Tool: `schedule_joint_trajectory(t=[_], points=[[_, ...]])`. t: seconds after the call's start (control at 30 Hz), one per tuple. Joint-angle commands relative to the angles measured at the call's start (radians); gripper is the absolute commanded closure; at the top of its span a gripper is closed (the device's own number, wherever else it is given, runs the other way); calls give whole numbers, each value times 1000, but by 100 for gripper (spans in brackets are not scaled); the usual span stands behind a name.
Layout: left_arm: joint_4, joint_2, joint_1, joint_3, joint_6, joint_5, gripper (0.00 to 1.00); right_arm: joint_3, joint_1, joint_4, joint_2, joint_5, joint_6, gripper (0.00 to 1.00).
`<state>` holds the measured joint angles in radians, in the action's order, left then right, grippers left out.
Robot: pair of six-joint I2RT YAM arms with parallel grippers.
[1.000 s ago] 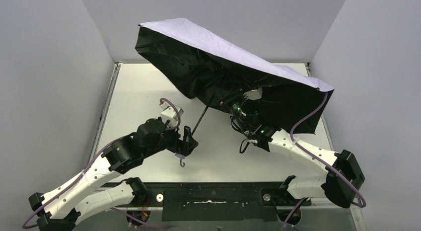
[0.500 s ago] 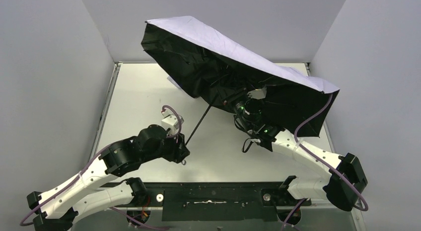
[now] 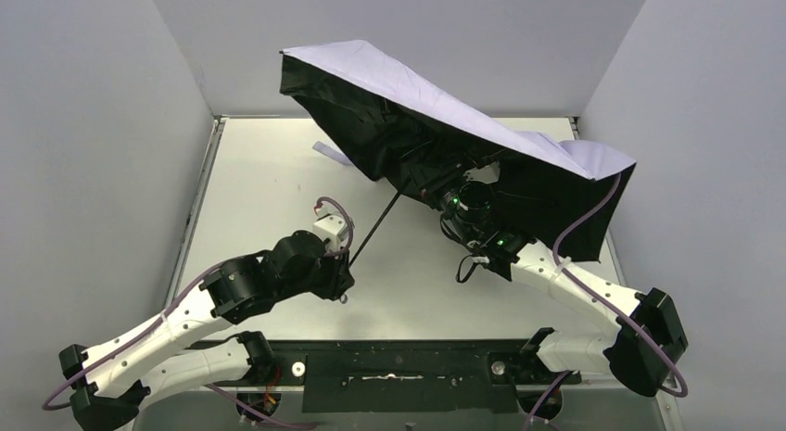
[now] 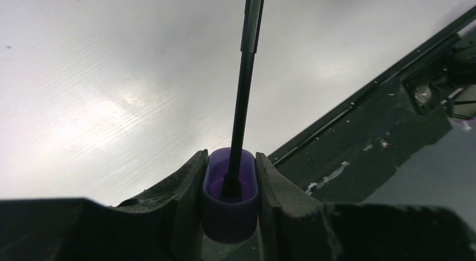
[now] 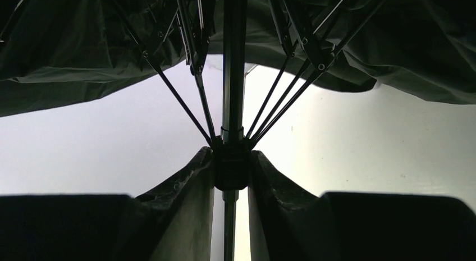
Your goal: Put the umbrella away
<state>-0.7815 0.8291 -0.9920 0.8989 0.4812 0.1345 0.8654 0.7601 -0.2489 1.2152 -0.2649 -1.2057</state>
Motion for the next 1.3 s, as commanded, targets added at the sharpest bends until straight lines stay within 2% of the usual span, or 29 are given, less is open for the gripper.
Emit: schedule_joint_trajectory(t=[0.0,0.13,0.3,0.47,0.7,0.83,1.0,1.1,1.27], points=[[257,20,14,108,-54,256,100,-13,90,-14,-44,146,-3,100],[366,102,26,183,-134,295,100,-40,208,-5,-22,121,4,100],[443,186,42,280,-208,279,100,-56,308,-33,46,139,-13,100],[459,213,52,321,-231,266,100,-54,325,-63,64,135,-16,100],[427,152,51,253,-211,246,100,-33,325,-21,13,24,26,100],[361,129,51,252,-196,226,100,-20,312,-2,-16,-31,14,100],[265,122,50,313,-184,220,100,92,302,72,0,13,-12,100],[140,146,49,422,-169,243,100,158,300,94,40,84,-61,100],[-183,231,20,677,-123,351,100,252,297,107,111,219,-175,100]])
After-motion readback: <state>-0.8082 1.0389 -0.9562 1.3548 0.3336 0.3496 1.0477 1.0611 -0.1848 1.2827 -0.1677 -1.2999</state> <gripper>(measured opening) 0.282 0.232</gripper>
